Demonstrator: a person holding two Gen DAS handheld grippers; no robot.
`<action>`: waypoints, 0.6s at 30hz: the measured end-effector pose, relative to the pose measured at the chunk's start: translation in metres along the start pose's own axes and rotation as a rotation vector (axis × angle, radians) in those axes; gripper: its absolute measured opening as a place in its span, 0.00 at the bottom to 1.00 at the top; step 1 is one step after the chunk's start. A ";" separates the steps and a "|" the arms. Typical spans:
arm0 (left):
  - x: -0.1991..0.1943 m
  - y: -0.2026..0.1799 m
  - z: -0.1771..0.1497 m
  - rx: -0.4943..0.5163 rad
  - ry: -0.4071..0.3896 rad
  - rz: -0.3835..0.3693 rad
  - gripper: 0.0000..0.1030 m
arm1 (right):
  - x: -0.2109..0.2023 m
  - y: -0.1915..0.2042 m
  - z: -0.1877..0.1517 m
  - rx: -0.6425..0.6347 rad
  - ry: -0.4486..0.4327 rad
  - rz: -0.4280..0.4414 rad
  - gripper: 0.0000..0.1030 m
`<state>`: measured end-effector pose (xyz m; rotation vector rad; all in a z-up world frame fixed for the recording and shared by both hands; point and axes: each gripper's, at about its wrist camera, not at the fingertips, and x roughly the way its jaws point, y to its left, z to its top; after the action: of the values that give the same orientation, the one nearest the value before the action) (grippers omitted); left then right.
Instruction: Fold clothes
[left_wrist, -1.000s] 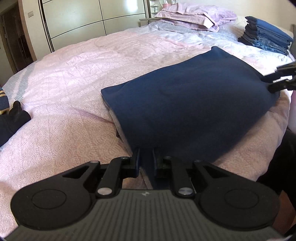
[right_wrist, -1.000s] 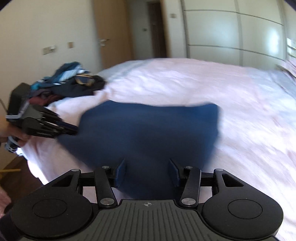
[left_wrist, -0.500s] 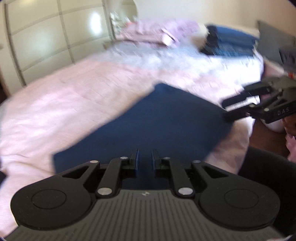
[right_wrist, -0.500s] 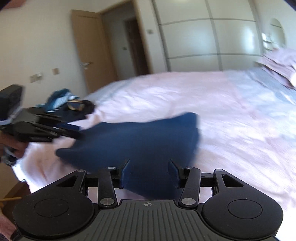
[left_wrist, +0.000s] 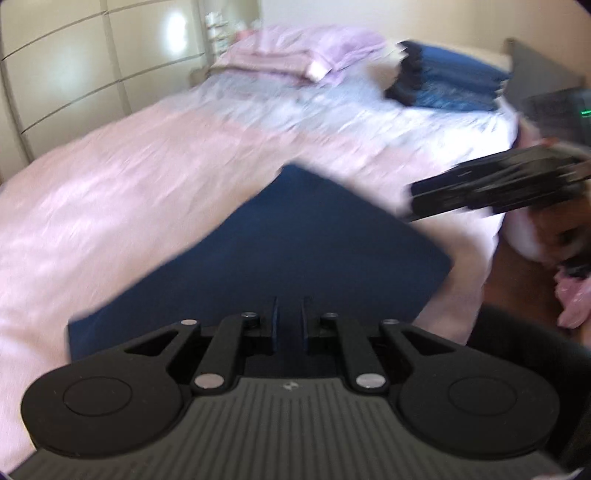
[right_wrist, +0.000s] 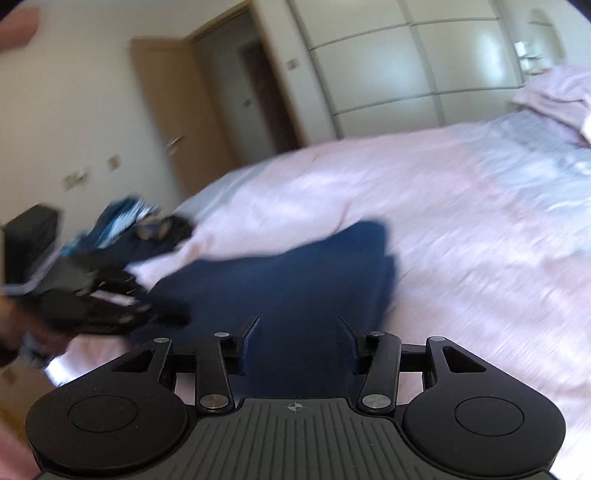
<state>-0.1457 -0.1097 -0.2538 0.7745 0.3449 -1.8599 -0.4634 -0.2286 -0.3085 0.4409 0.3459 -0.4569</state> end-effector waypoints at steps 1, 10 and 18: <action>0.005 -0.007 0.009 0.025 -0.014 -0.020 0.09 | 0.005 -0.009 0.005 0.009 -0.004 -0.017 0.47; 0.070 -0.035 0.007 0.082 0.093 -0.105 0.10 | 0.090 -0.064 0.040 -0.003 0.096 -0.011 0.47; 0.076 -0.039 0.012 0.100 0.091 -0.088 0.08 | 0.146 -0.116 0.049 0.077 0.153 -0.040 0.47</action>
<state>-0.2041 -0.1543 -0.2992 0.9274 0.3504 -1.9395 -0.3864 -0.3965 -0.3654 0.5464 0.4868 -0.4781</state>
